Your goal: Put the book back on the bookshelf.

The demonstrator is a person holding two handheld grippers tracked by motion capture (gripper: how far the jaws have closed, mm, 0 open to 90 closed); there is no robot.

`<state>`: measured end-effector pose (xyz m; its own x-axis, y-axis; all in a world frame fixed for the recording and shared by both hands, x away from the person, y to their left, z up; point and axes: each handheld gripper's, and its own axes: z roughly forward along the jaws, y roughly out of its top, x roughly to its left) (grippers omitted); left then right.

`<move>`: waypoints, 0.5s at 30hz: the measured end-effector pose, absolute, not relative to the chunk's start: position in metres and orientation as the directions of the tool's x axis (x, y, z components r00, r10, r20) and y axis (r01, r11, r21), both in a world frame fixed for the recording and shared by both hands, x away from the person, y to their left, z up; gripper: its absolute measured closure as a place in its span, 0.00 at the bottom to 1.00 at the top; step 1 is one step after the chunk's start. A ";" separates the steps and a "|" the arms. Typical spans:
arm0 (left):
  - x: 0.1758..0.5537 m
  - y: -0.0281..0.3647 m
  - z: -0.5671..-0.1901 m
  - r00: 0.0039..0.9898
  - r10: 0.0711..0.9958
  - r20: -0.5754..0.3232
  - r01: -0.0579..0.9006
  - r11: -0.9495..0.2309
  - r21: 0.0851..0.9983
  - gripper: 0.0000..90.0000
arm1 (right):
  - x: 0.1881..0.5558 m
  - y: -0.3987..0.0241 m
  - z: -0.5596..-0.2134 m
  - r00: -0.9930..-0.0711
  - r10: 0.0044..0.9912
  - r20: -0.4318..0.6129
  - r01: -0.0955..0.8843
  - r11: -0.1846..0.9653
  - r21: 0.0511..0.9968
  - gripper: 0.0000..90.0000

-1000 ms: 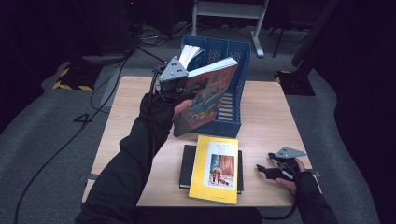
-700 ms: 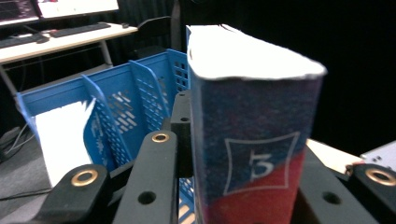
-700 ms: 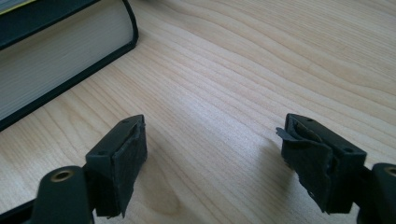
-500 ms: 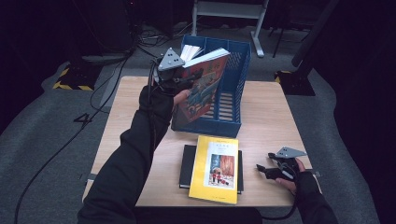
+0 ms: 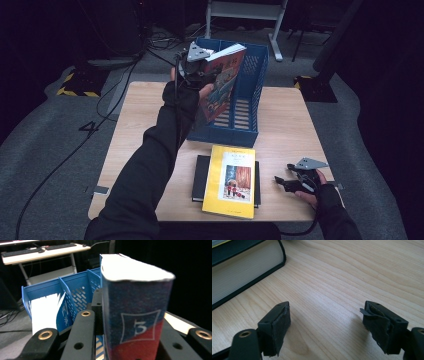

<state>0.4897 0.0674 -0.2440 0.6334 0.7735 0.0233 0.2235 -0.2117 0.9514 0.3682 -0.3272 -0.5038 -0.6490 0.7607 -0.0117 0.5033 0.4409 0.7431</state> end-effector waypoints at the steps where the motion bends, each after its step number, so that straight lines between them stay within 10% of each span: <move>1: 0.490 0.067 -0.244 0.633 0.773 0.023 0.224 -0.212 0.951 0.82 | 0.368 -0.327 -0.504 -0.649 0.761 -0.012 0.503 0.441 0.743 0.25; 15: 0.527 0.039 -0.255 0.536 0.844 0.014 0.276 -0.191 0.942 0.82 | 0.367 -0.327 -0.504 -0.649 0.760 -0.014 0.499 0.440 0.747 0.25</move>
<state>0.5271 0.0392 -0.2550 0.5356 0.8443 0.0142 0.2765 -0.1912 0.9418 0.3670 -0.3267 -0.5039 -0.6493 0.7604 -0.0139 0.4992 0.4398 0.7466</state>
